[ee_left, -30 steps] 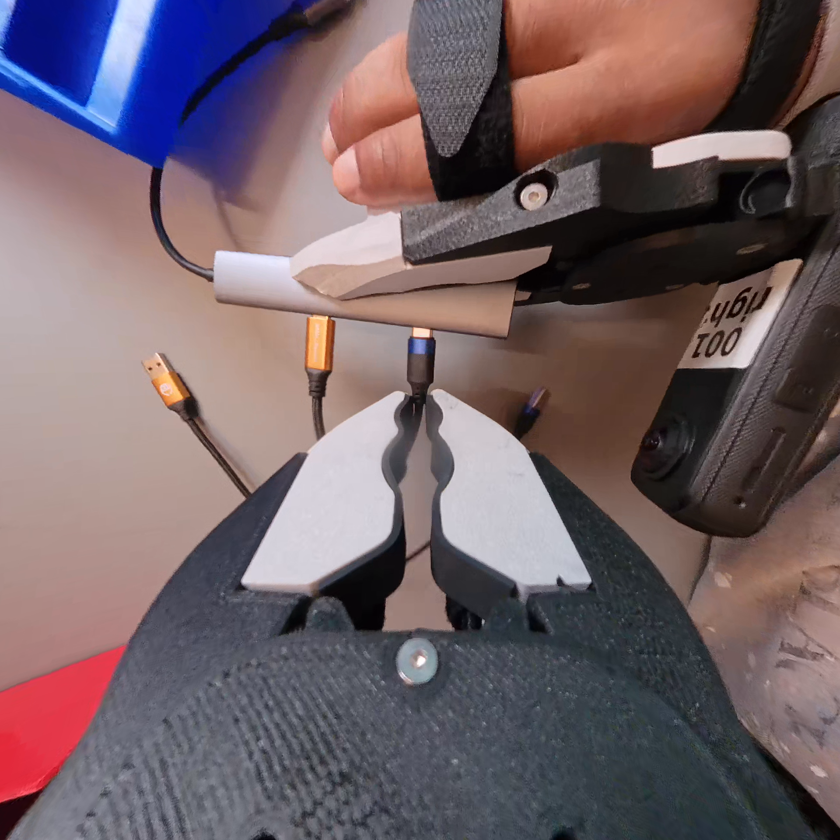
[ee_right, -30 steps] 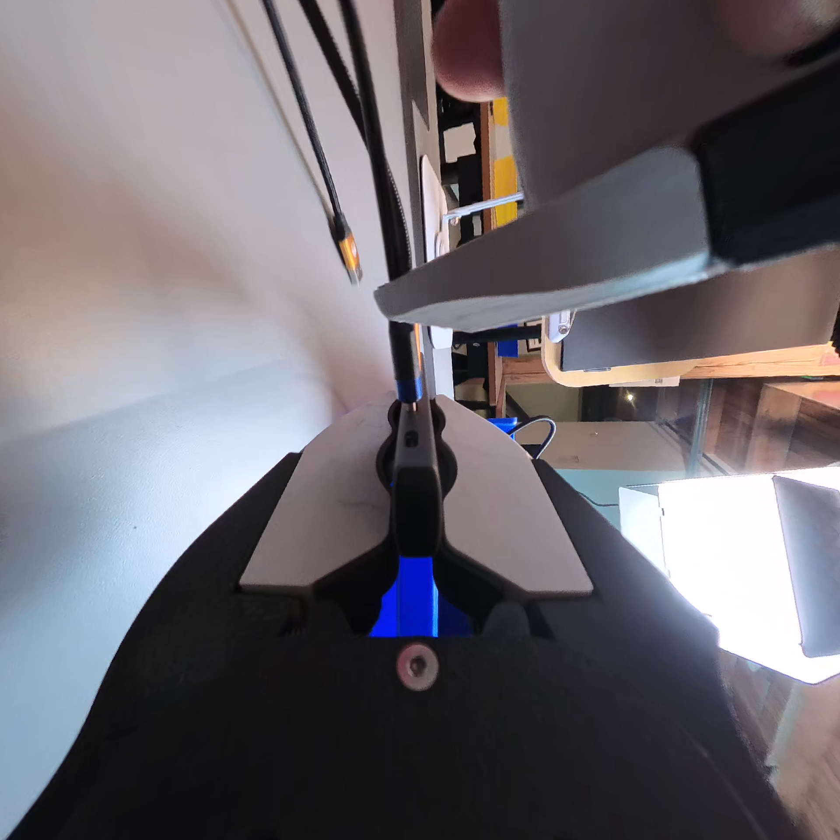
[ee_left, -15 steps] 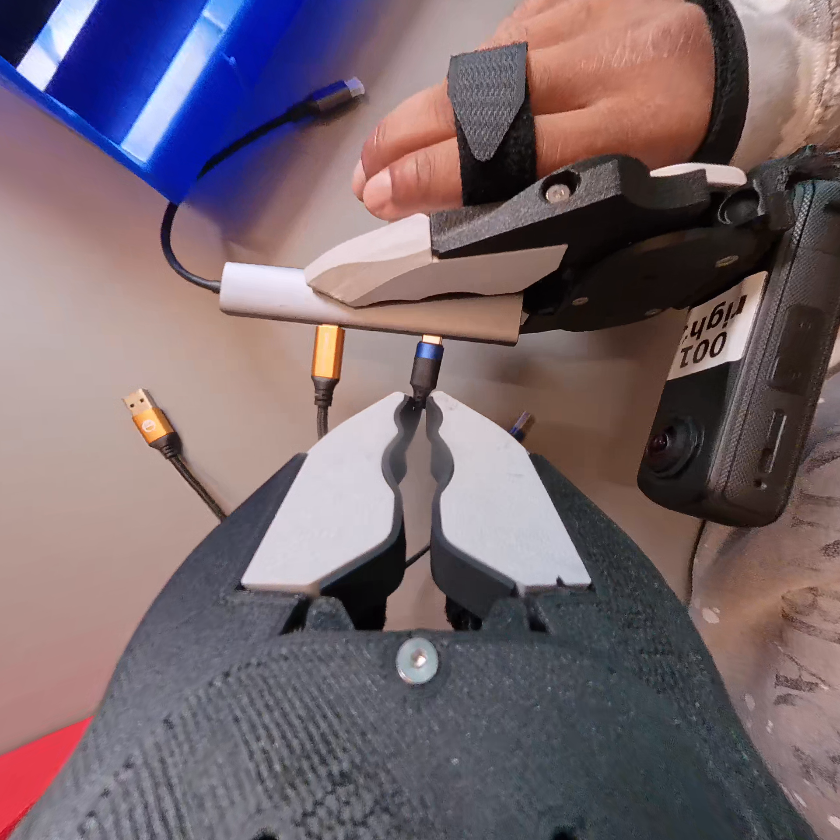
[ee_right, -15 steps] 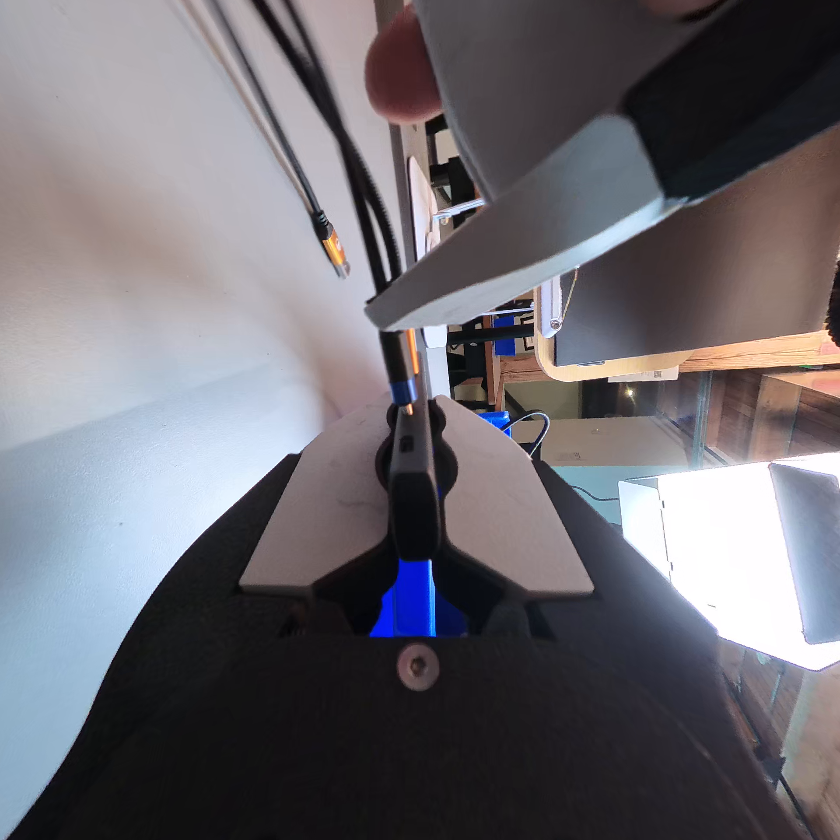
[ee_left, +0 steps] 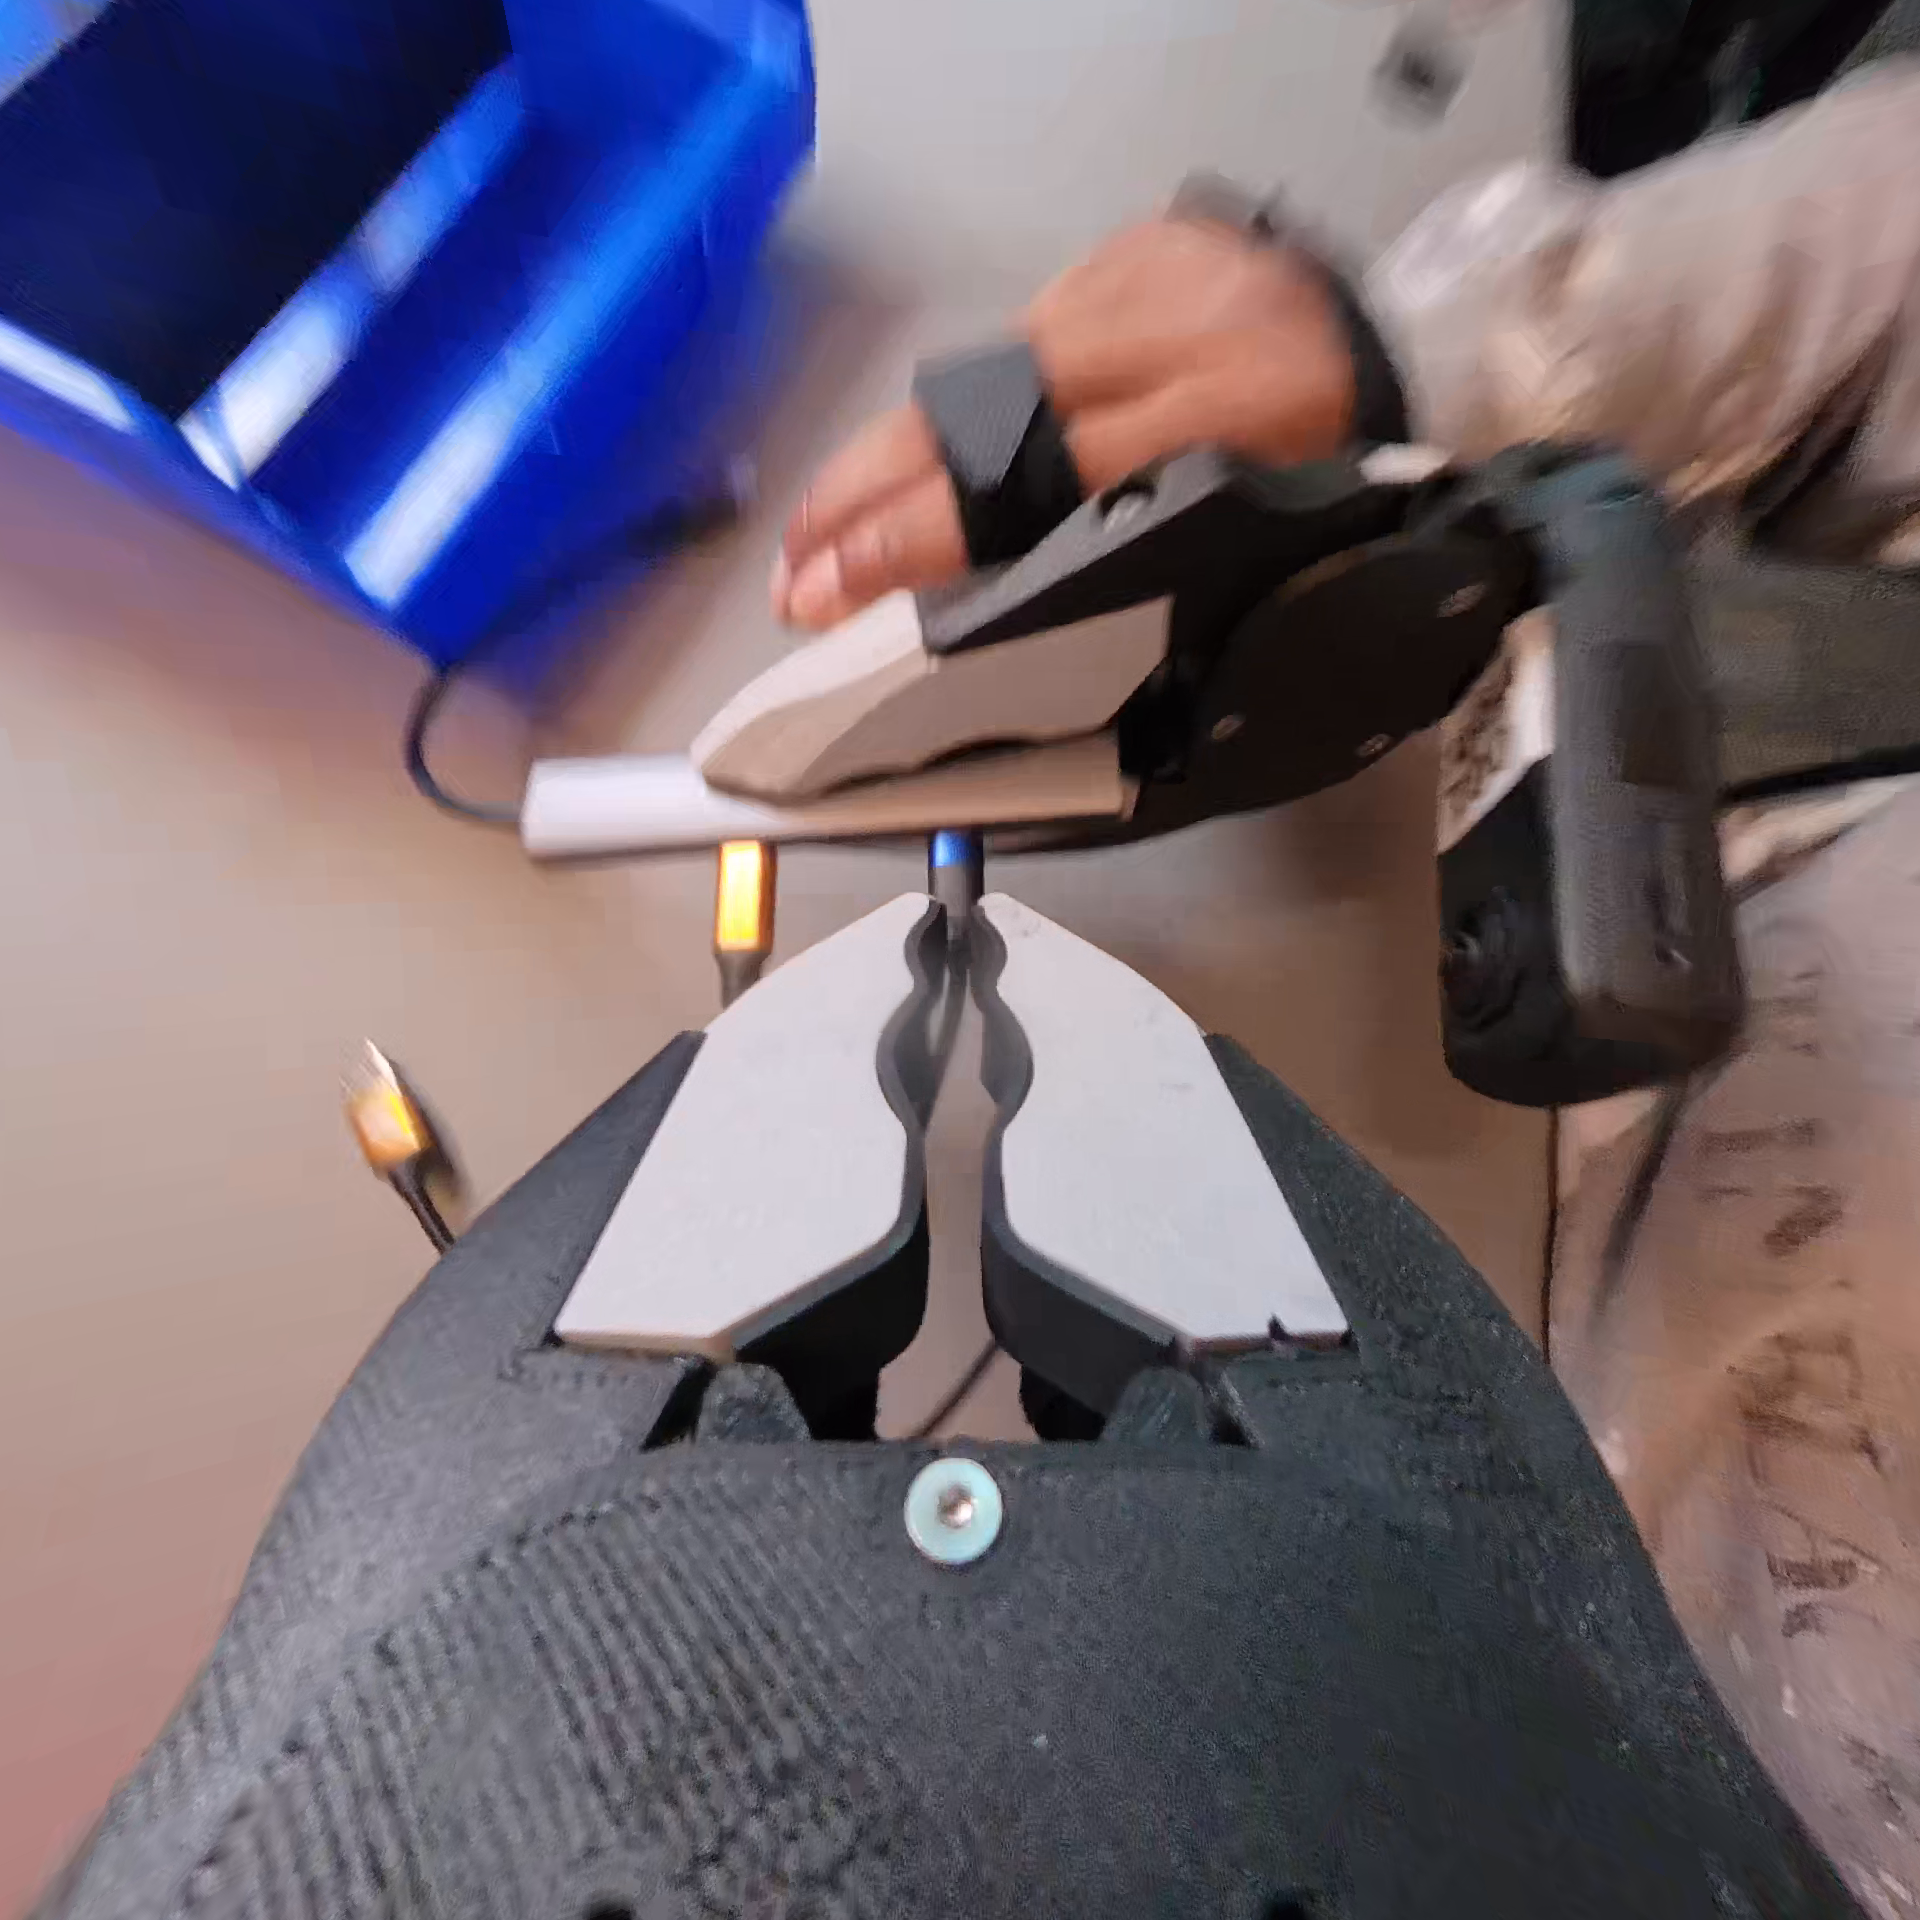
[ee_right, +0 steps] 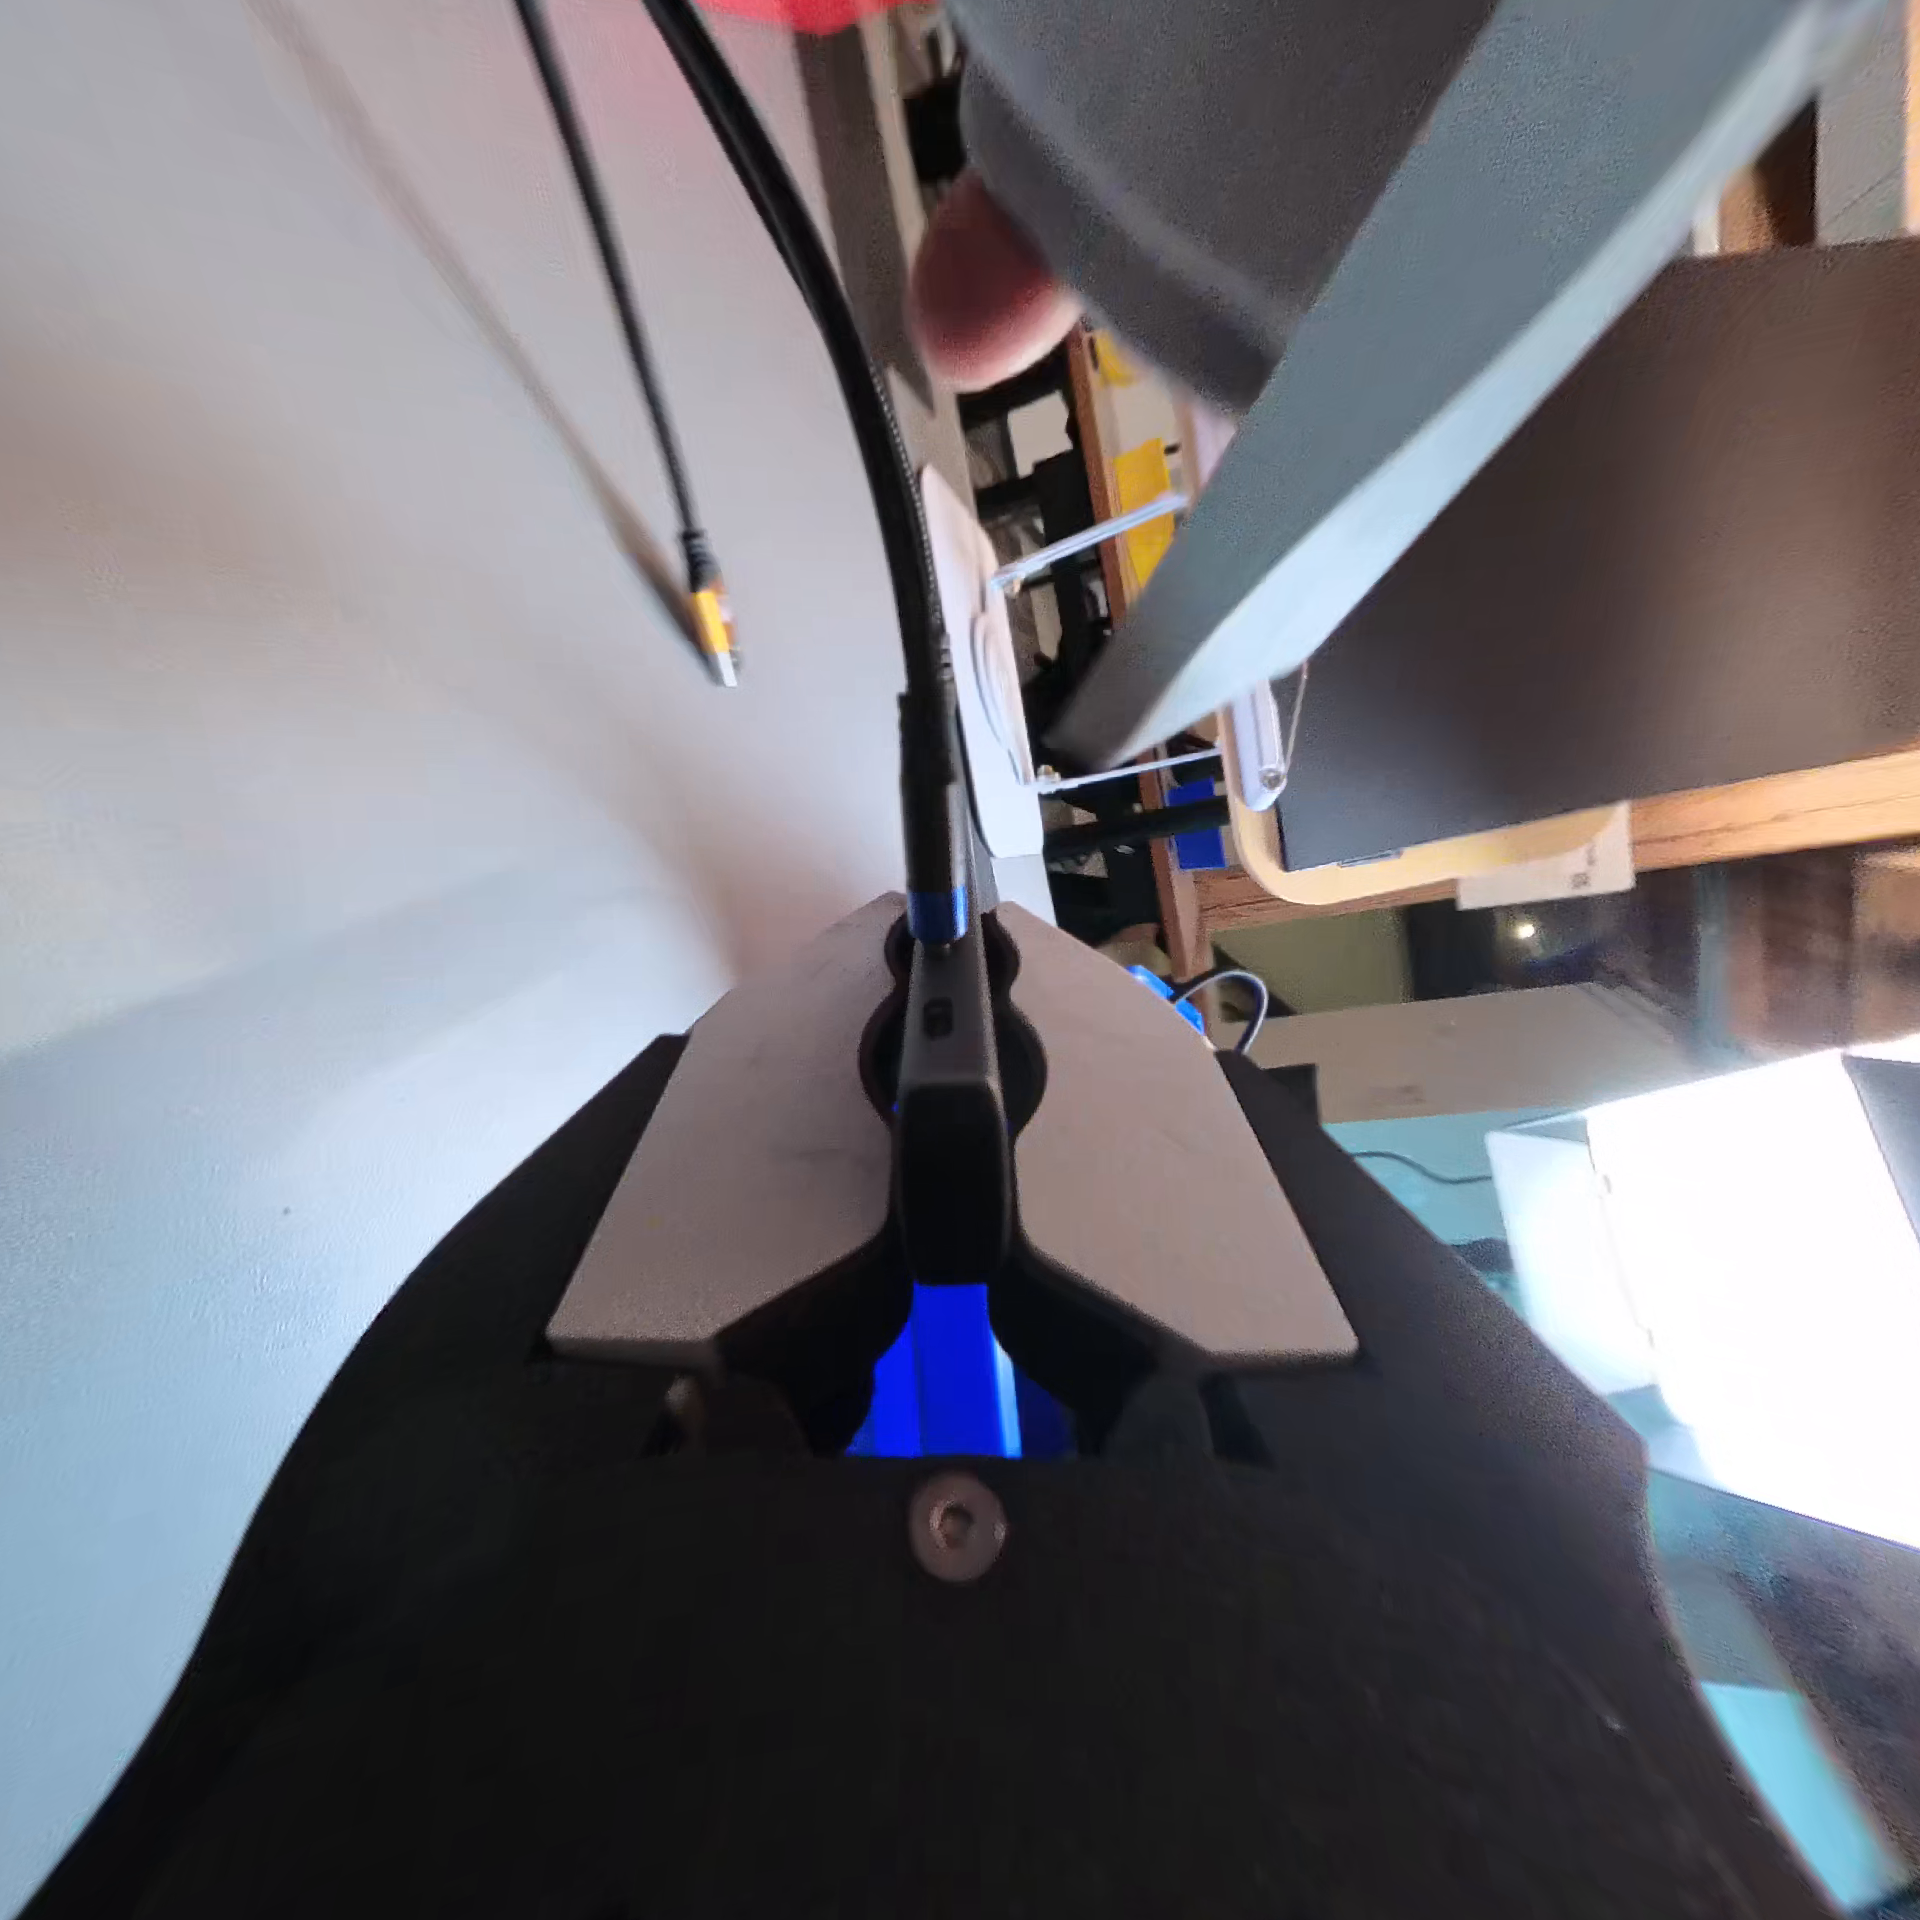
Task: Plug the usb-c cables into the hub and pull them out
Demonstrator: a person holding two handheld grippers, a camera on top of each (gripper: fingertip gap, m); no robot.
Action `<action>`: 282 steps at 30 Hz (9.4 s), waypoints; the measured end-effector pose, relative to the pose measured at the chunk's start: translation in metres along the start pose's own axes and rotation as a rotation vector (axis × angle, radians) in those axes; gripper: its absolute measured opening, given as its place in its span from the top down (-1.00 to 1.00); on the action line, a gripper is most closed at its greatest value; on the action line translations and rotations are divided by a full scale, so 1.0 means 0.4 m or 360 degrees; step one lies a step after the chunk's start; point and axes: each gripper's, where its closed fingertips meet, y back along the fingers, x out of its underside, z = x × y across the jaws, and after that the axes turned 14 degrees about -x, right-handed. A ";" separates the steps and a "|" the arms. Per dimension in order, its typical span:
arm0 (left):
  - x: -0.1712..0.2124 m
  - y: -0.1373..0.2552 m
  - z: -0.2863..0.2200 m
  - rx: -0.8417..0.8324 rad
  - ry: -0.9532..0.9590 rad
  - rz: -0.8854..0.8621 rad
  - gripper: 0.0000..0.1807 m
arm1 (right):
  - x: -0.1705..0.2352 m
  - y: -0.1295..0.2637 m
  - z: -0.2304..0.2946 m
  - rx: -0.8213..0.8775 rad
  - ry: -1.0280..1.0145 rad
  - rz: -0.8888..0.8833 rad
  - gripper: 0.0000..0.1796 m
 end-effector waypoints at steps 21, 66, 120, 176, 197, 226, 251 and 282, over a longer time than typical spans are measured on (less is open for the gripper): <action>0.066 0.093 -0.013 0.0113 -0.0041 -0.0799 0.88 | -0.209 0.134 0.011 -0.1385 -0.1458 -0.1387 0.84; 0.277 0.119 0.144 -0.0658 0.0337 -0.0758 0.64 | 0.380 -0.211 -0.626 -0.0455 -0.1097 -0.0166 0.89; 0.478 0.301 0.412 -0.1283 0.0432 0.0042 0.40 | 0.328 -0.030 -0.023 -0.0886 -0.0892 0.0360 0.44; 0.016 -0.055 0.098 -0.1050 0.0715 -0.0616 0.65 | 0.300 0.272 -0.002 0.0244 -0.2039 -0.0085 0.88; 0.280 0.762 0.201 -0.2119 0.0859 -0.0801 0.85 | -0.477 0.087 -0.232 -0.0178 -0.1535 -0.0883 0.80; 0.682 0.697 0.270 -0.1819 0.0782 -0.0320 0.56 | -0.440 -0.188 0.013 -0.0983 -0.1001 -0.0510 0.51; 0.625 0.247 0.213 -0.0818 0.0010 0.0475 0.70 | -0.001 -0.007 0.180 -0.1066 -0.0538 0.0283 0.62; 0.514 0.330 0.440 -0.1274 0.0071 0.0184 0.57 | 0.179 -0.010 -0.102 -0.0443 -0.1326 -0.0301 0.57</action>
